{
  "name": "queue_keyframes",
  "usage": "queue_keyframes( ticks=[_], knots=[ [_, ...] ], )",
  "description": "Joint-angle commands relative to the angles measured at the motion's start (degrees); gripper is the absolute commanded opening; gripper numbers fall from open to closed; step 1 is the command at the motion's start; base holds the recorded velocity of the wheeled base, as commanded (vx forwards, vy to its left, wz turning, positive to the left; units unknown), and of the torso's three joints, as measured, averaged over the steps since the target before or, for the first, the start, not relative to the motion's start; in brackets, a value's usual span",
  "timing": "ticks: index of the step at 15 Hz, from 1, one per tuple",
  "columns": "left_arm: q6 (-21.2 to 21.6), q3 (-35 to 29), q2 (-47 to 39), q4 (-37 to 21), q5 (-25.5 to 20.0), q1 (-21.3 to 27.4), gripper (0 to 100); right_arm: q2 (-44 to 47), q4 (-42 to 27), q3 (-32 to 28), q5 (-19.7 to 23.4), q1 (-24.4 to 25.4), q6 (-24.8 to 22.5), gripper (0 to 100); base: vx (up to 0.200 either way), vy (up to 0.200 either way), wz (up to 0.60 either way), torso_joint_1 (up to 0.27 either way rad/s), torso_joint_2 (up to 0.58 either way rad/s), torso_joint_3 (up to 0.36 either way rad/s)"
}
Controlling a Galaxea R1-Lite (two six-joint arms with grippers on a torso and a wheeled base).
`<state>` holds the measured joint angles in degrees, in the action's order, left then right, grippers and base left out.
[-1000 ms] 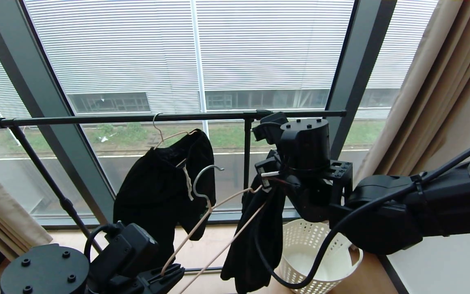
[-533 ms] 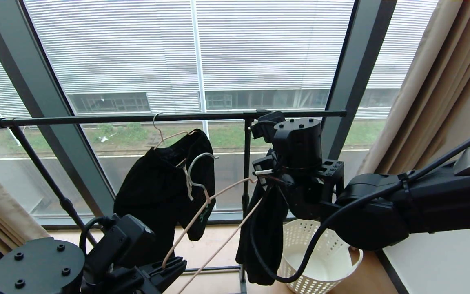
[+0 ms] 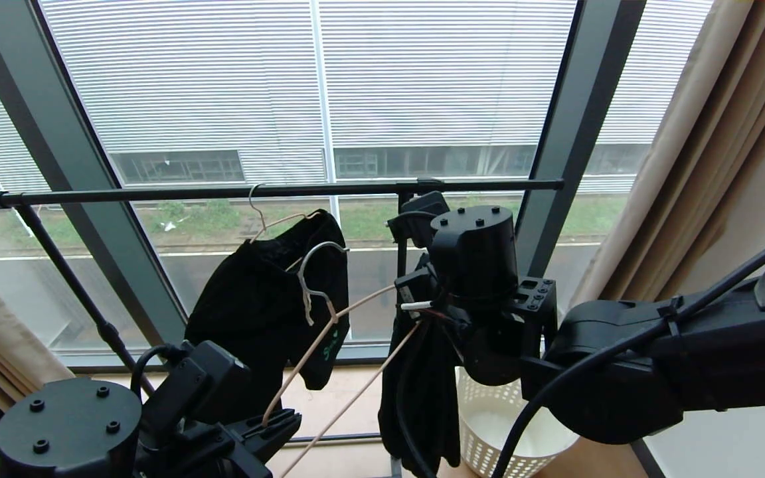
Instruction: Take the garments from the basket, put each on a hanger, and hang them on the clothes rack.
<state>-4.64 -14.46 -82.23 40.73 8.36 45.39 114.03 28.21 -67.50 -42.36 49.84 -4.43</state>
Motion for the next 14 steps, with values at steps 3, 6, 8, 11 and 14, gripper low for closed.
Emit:
queue_keyframes(
  ticks=[3, 6, 8, 11, 14],
  knots=[
    [0.2, 2.4, 0.1, 3.1, -0.4, 2.3, 0, 0.8, 0.1, -1.9, 0.2, 0.7, -0.1, 0, 0.000, 0.000, 0.00, 0.000, 0.00, 0.000],
    [0.2, 2.5, -0.2, 3.7, -0.3, 2.3, 0, 0.7, 0.1, -1.8, 0.2, 2.3, -0.1, 0, 0.000, 0.000, 0.00, 0.000, 0.00, 0.000],
    [0.2, 2.5, -0.2, 3.7, -0.3, 2.3, 0, 0.2, 0.1, -1.5, 0.0, 3.3, 0.0, 0, 0.000, 0.000, 0.00, 0.000, 0.00, 0.000],
    [0.1, 2.5, -0.2, 3.7, -0.3, 2.3, 0, -1.1, -0.1, -1.3, -0.1, 5.4, 0.0, 0, 0.000, 0.000, 0.00, 0.000, 0.00, 0.000],
    [0.1, 2.4, -0.4, 3.7, -0.3, 2.1, 0, -2.1, -0.3, -1.1, -0.1, 7.4, 0.0, 0, 0.000, 0.000, 0.00, 0.000, 0.00, 0.000]
  ],
)
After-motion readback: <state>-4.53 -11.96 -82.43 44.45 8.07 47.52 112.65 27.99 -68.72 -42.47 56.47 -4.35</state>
